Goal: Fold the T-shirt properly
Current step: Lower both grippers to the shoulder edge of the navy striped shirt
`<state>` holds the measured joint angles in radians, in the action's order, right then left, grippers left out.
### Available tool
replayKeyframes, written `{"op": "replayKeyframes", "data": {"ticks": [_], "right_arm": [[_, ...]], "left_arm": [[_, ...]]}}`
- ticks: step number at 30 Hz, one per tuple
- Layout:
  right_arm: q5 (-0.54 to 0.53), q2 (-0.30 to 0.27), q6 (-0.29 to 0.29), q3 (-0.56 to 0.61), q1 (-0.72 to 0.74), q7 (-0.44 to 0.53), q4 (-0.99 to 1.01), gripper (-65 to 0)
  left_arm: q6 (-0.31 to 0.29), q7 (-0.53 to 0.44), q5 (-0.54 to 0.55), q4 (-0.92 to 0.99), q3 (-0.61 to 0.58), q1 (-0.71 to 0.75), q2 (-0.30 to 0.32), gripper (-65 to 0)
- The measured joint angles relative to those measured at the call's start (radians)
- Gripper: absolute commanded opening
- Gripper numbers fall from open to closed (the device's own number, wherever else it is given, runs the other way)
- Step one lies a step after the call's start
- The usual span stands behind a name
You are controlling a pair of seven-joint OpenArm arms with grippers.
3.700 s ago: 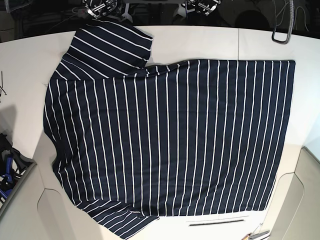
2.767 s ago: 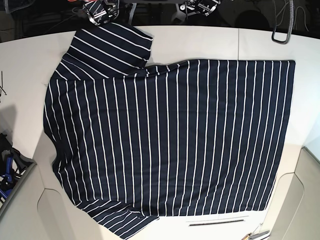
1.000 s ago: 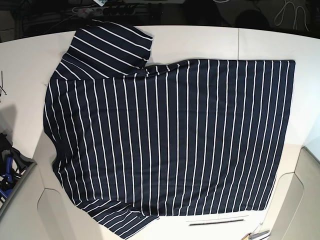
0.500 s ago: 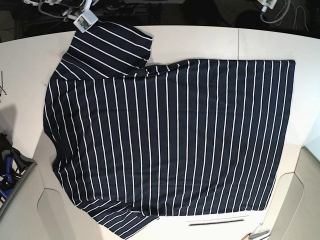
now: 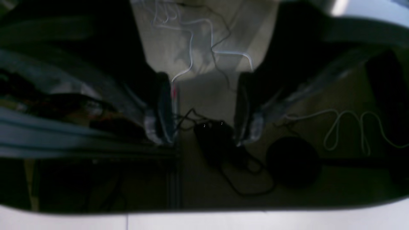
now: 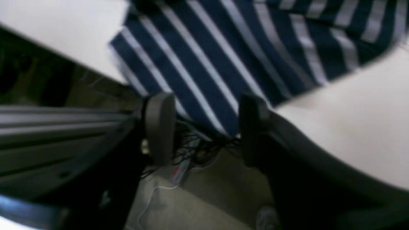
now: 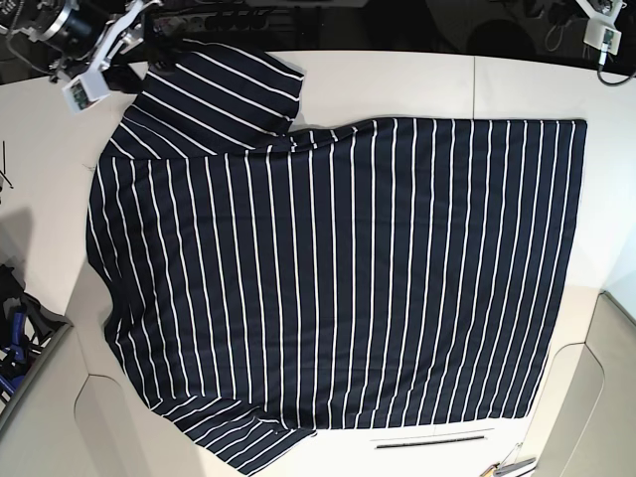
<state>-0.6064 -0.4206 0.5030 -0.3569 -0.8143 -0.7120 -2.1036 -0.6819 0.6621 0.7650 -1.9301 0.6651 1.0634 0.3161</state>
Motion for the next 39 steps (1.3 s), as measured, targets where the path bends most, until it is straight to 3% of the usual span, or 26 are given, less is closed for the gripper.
{"op": "replayKeyframes", "data": {"ticks": [4,8,17,26,29,39], "right_arm": [[-0.002,0.000,-0.017,-0.043,0.017,-0.018,0.002,-33.0],[-0.005,0.000,-0.039,-0.056,0.051,-0.020,0.038,-27.9],[-0.042,0.003,-0.038,-0.056,0.148,-0.055,0.257,-27.6],[-0.083,0.005,-0.020,-0.056,0.180,-0.056,0.347,-27.6],[-0.095,0.026,0.019,-0.056,0.192,-0.056,0.350,-27.6],[-0.120,0.102,0.030,-0.049,0.247,-0.045,0.406,-27.6]], "left_arm": [[0.000,0.001,0.018,0.000,0.004,0.000,0.001,-27.9],[0.000,0.003,0.022,0.000,0.004,0.000,0.022,-25.3],[0.005,0.031,0.036,0.000,0.004,-0.078,0.045,-24.1],[0.016,0.048,0.034,0.002,0.004,-0.158,0.044,-24.1],[0.016,0.048,0.032,0.017,0.004,-0.181,0.044,-24.1],[0.045,0.049,0.028,0.113,0.004,-0.253,0.105,-24.1]]}}
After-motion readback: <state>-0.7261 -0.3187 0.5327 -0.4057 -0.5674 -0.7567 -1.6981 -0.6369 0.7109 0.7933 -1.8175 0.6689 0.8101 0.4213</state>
